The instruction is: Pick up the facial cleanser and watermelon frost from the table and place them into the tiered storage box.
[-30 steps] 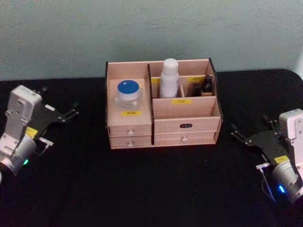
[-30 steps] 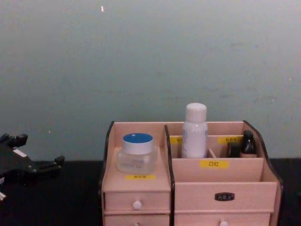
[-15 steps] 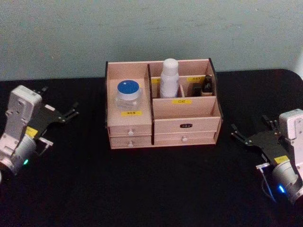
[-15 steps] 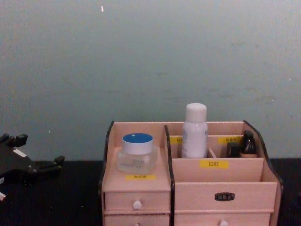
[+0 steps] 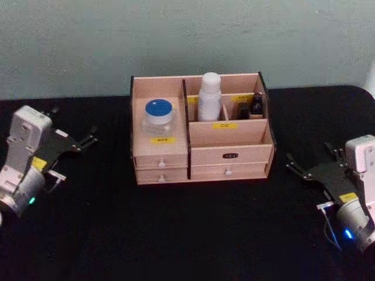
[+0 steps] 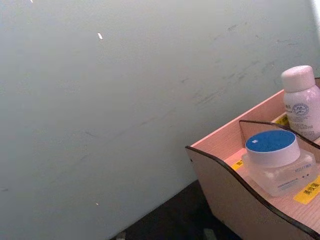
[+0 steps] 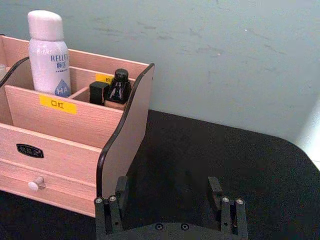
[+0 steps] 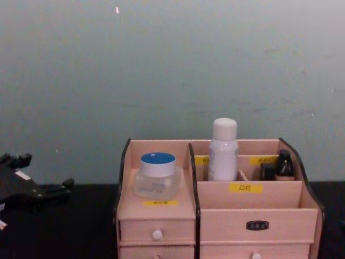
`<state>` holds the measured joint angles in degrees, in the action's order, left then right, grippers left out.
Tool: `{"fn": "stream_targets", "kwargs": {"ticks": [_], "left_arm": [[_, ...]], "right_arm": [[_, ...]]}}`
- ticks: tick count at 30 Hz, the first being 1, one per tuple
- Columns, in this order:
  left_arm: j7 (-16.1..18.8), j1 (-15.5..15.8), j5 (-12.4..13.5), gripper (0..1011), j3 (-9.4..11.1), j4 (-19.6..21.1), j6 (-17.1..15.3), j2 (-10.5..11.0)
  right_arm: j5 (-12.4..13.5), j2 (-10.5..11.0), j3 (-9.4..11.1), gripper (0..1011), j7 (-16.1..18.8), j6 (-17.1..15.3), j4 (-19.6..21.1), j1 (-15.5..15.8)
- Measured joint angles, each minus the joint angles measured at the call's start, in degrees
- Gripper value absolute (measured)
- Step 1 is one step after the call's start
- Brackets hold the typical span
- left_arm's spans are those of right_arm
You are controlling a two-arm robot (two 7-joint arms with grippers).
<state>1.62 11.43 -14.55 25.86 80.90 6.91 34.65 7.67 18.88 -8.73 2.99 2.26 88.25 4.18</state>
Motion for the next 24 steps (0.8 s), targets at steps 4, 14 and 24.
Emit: {"fn": "stream_targets", "kwargs": {"ticks": [4,14,24], "left_arm": [[0.0,0.0,0.0,1001,0.0,0.0,0.0,0.0],[0.0,0.0,0.0,1000,0.0,0.0,0.0,0.0],[0.0,0.0,0.0,1001,0.0,0.0,0.0,0.0]], "right_arm": [[0.0,0.0,0.0,1000,0.0,0.0,0.0,0.0],[0.0,0.0,0.0,1000,0.0,0.0,0.0,0.0],[0.0,0.0,0.0,1000,0.0,0.0,0.0,0.0]]}}
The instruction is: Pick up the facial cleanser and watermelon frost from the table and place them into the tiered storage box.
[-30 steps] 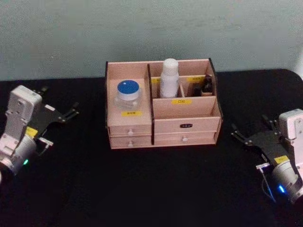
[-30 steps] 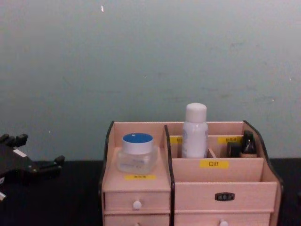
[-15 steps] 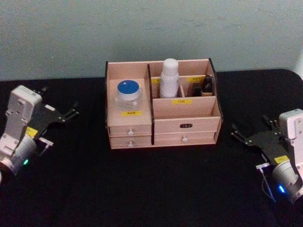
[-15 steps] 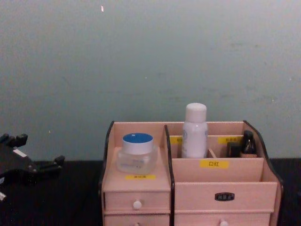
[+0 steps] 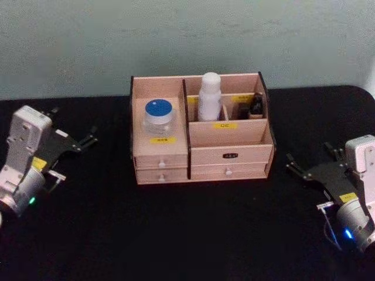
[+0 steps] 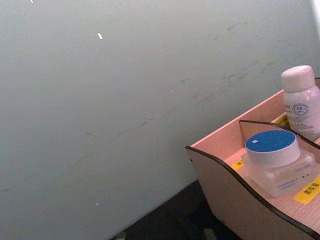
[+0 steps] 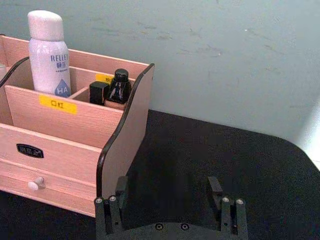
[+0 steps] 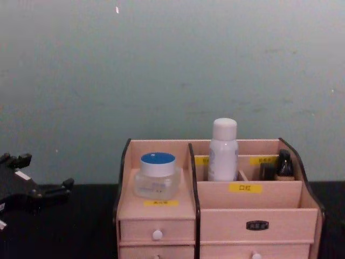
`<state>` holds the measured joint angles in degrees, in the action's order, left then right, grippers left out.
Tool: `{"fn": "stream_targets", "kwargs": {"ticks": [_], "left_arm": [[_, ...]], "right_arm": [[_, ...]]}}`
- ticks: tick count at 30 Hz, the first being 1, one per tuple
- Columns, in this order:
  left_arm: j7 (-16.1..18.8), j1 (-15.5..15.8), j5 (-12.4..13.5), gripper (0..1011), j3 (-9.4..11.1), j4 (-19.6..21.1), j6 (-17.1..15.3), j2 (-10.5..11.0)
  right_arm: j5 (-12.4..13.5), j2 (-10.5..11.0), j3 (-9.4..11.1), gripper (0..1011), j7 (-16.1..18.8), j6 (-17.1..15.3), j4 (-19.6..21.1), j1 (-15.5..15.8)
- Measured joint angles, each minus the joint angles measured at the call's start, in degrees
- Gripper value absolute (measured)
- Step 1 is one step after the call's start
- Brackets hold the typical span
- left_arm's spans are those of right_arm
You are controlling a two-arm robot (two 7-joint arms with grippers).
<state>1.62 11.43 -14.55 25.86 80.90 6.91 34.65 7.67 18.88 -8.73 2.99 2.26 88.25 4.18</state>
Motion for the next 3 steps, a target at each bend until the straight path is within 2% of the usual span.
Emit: {"fn": "stream_targets", "kwargs": {"ticks": [3], "left_arm": [[0.0,0.0,0.0,1001,0.0,0.0,0.0,0.0]], "right_arm": [[0.0,0.0,0.0,1000,0.0,0.0,0.0,0.0]]}}
